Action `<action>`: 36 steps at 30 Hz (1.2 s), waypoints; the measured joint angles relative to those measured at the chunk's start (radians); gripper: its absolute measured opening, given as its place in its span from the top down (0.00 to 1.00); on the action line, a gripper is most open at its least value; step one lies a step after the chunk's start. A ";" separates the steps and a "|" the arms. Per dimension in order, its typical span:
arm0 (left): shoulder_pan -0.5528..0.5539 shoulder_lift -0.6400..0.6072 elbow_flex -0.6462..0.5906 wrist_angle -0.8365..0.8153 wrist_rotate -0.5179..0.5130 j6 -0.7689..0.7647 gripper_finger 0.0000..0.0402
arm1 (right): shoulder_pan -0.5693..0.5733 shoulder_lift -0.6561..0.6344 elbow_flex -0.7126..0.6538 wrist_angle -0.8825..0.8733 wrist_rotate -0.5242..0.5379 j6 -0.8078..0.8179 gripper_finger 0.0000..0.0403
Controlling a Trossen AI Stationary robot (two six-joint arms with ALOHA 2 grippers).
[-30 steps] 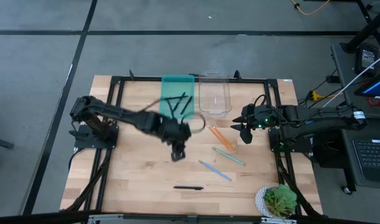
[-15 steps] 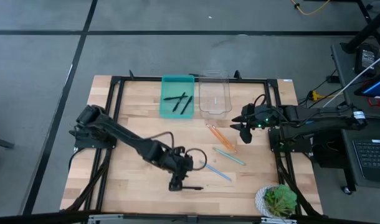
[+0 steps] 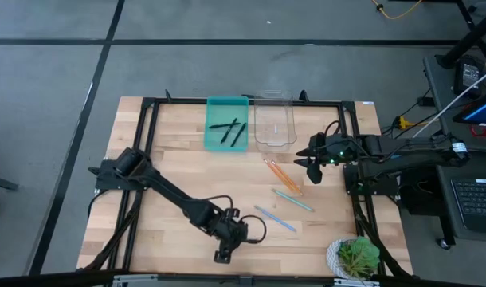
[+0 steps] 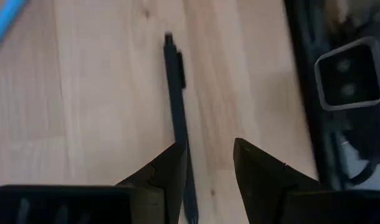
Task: Sort pens & pencils
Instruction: Put the black pen into the light blue bin
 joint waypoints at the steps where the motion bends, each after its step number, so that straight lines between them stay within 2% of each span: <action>1: -0.003 0.007 0.000 0.001 -0.009 0.000 0.69 | 0.000 0.000 0.000 0.000 0.000 0.000 0.60; 8: -0.004 0.022 0.001 -0.027 -0.057 0.006 0.69 | 0.000 0.000 0.000 0.000 0.000 0.002 0.60; 24: -0.001 0.077 0.001 -0.047 -0.061 -0.023 0.69 | 0.000 0.000 0.000 0.000 0.001 0.003 0.60; 32: 0.033 0.071 0.006 -0.173 -0.055 -0.040 0.69 | 0.000 0.000 0.000 0.000 0.001 0.003 0.60; 36: 0.033 0.072 0.005 -0.175 -0.059 -0.019 0.73 | 0.000 0.000 0.000 0.000 0.001 0.003 0.60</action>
